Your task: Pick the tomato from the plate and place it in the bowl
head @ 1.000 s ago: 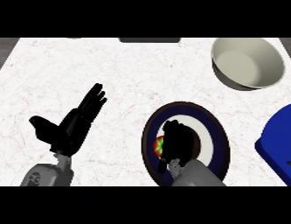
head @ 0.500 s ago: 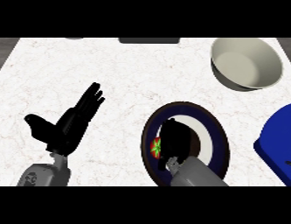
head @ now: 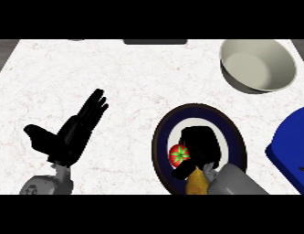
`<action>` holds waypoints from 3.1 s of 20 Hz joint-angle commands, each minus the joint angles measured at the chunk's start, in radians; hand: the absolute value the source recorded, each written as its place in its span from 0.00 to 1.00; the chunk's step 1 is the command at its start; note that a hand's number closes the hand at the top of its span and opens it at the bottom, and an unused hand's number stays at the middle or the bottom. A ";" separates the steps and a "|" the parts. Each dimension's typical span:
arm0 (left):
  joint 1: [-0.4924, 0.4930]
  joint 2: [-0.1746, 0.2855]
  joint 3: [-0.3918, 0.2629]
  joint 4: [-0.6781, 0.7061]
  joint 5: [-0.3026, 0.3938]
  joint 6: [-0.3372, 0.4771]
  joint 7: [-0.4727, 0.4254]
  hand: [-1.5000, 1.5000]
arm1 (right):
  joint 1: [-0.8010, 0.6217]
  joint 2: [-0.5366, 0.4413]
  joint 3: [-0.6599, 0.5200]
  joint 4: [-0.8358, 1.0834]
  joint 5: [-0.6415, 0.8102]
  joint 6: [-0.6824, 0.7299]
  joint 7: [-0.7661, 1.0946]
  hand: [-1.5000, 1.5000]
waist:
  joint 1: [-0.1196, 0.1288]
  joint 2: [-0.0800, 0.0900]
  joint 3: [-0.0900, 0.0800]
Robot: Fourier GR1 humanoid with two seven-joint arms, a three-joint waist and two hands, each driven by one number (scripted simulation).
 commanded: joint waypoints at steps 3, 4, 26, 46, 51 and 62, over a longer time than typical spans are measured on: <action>-0.018 -0.008 0.006 0.054 -0.015 -0.008 -0.026 0.50 | 0.016 -0.258 -0.063 -0.148 -0.012 0.023 -0.258 1.00 | -0.008 0.002 0.000; 0.017 0.019 0.035 0.057 0.018 -0.046 -0.043 0.50 | 0.057 -0.290 -0.082 -0.230 -0.016 0.029 -0.236 1.00 | -0.010 0.001 0.000; -0.059 -0.055 0.002 0.071 -0.036 -0.004 0.014 0.50 | -0.082 -0.380 -0.656 -0.627 -0.257 0.250 -0.192 1.00 | 0.010 0.007 0.001; -0.059 -0.048 0.015 0.022 -0.036 -0.040 0.032 0.50 | -0.483 -0.292 -0.775 0.361 -0.061 -0.081 -0.689 1.00 | 0.038 0.017 0.001; -0.050 -0.027 0.048 0.035 -0.020 -0.064 0.003 0.50 | -0.557 -0.286 -0.766 0.634 0.037 -0.207 -0.764 1.00 | 0.045 0.020 0.001; -0.062 -0.068 -0.017 0.021 -0.056 -0.044 0.036 0.50 | -0.667 -0.251 -0.885 0.996 -0.021 -0.227 -0.800 0.00 | 0.082 0.036 0.005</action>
